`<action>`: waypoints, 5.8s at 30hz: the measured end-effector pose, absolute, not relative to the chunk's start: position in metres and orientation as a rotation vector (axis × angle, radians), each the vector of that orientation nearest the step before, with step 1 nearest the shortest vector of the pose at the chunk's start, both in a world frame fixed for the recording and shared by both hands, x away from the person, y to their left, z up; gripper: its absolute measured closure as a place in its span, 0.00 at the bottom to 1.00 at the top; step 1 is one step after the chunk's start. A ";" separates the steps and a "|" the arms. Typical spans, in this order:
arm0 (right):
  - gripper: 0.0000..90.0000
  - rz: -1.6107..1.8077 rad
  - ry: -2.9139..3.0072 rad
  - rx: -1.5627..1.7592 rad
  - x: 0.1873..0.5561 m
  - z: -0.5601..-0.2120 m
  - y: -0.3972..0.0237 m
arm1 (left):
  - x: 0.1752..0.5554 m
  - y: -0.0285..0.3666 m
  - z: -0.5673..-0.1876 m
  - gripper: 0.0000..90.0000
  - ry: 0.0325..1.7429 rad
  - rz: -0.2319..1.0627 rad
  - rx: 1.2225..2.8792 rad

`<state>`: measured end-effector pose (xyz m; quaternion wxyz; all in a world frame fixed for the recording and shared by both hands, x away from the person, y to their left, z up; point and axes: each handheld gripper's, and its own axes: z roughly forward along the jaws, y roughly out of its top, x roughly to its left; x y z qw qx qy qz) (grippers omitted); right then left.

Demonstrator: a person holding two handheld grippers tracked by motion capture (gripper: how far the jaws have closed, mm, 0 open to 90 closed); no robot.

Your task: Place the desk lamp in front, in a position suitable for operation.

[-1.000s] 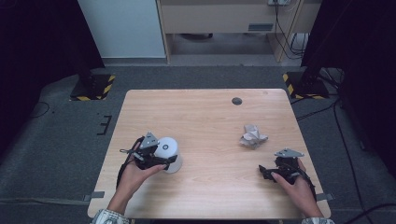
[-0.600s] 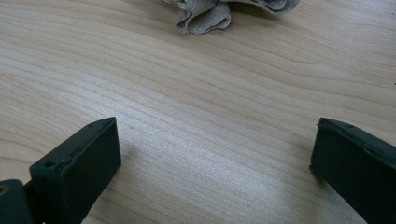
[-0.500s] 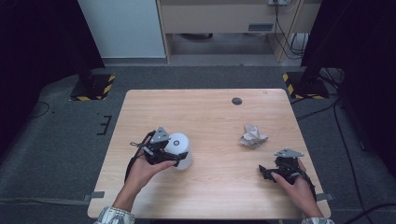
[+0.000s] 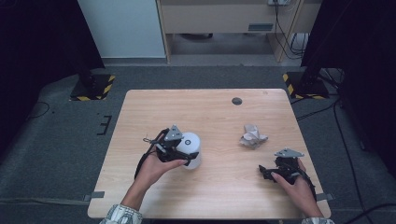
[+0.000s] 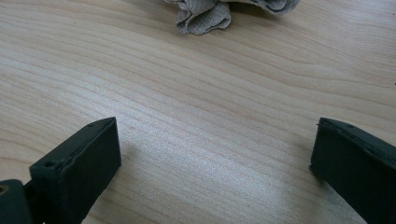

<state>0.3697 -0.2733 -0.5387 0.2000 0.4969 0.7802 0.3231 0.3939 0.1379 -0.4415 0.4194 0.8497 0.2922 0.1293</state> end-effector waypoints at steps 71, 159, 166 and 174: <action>0.02 0.904 2.183 1.385 0.370 -0.539 -0.273 | 0.377 0.088 -0.465 0.05 0.602 0.262 2.140; 0.86 1.224 2.562 0.744 0.394 -0.399 -0.110 | 0.367 0.094 -0.483 0.08 0.531 0.288 1.969; 0.86 1.206 2.627 0.647 0.384 -0.402 -0.082 | 0.366 0.094 -0.484 0.08 0.524 0.269 1.964; 0.86 1.201 2.681 0.592 0.364 -0.399 -0.092 | 0.366 0.094 -0.484 0.08 0.527 0.272 1.963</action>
